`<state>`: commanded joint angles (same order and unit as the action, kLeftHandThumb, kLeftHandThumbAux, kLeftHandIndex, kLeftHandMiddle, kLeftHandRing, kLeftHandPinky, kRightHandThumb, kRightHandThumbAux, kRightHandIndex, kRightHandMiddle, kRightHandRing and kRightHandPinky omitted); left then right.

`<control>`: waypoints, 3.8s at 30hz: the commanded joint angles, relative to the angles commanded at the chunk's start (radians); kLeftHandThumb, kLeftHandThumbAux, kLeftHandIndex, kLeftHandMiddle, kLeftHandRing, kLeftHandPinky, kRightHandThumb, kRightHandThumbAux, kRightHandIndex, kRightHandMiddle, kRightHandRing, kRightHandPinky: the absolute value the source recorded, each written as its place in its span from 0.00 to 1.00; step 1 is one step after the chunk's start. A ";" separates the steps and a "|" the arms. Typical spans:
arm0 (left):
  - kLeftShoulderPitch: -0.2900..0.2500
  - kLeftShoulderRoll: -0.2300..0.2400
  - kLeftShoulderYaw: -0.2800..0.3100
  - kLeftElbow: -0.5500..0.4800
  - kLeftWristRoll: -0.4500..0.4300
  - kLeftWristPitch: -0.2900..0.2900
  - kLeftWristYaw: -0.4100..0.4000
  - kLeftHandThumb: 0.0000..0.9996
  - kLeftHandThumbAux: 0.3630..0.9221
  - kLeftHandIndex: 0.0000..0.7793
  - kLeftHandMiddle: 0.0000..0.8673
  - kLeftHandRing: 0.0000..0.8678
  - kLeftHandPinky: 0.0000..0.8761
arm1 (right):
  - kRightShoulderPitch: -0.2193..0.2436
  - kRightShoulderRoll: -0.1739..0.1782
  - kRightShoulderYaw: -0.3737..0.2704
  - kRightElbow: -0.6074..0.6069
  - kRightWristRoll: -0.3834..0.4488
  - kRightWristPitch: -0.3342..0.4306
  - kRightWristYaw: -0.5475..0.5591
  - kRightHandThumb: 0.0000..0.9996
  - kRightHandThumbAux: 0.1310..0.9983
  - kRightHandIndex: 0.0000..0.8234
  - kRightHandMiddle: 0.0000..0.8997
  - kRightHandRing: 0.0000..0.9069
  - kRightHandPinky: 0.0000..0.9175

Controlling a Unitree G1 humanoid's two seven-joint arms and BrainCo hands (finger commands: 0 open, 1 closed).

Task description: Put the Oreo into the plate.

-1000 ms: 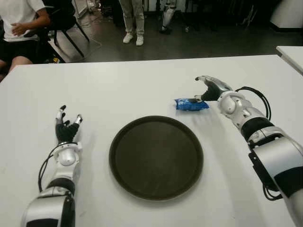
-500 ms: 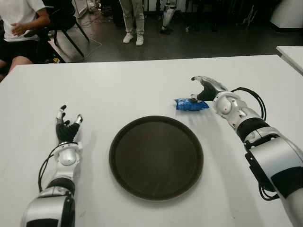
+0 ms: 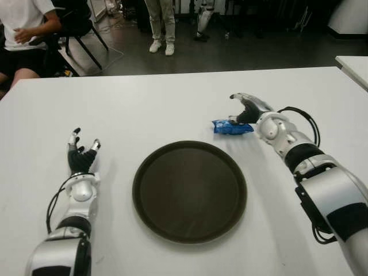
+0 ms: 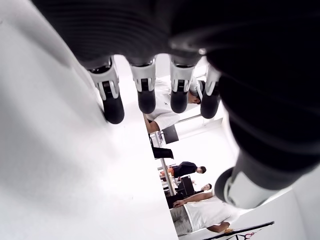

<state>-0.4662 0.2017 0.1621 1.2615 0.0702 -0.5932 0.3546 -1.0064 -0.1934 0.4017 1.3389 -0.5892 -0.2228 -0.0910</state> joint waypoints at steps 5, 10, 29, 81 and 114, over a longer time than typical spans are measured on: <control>0.001 0.001 -0.005 -0.003 0.004 0.000 0.006 0.00 0.62 0.06 0.03 0.01 0.02 | -0.002 0.005 0.005 -0.001 -0.001 -0.009 0.001 0.43 0.65 0.00 0.03 0.02 0.05; 0.002 0.004 -0.007 -0.004 0.005 -0.010 0.007 0.00 0.64 0.07 0.05 0.03 0.03 | -0.004 0.009 0.007 -0.003 0.002 -0.021 0.004 0.44 0.67 0.00 0.04 0.02 0.04; -0.003 -0.002 0.008 -0.001 -0.013 -0.001 -0.005 0.00 0.66 0.07 0.05 0.03 0.03 | -0.003 0.018 -0.013 0.001 0.021 -0.006 -0.001 0.46 0.67 0.00 0.06 0.05 0.07; 0.001 0.004 -0.003 -0.004 0.004 -0.012 -0.002 0.00 0.60 0.06 0.03 0.01 0.02 | 0.038 0.025 0.025 0.015 -0.001 0.026 0.005 0.47 0.66 0.00 0.03 0.02 0.07; 0.001 0.003 0.006 -0.002 -0.008 -0.010 -0.014 0.00 0.66 0.07 0.06 0.04 0.04 | 0.085 0.031 0.024 0.013 0.003 0.013 0.008 0.47 0.64 0.00 0.04 0.02 0.06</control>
<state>-0.4652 0.2046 0.1681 1.2598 0.0619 -0.6036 0.3409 -0.9213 -0.1628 0.4259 1.3523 -0.5865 -0.2099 -0.0830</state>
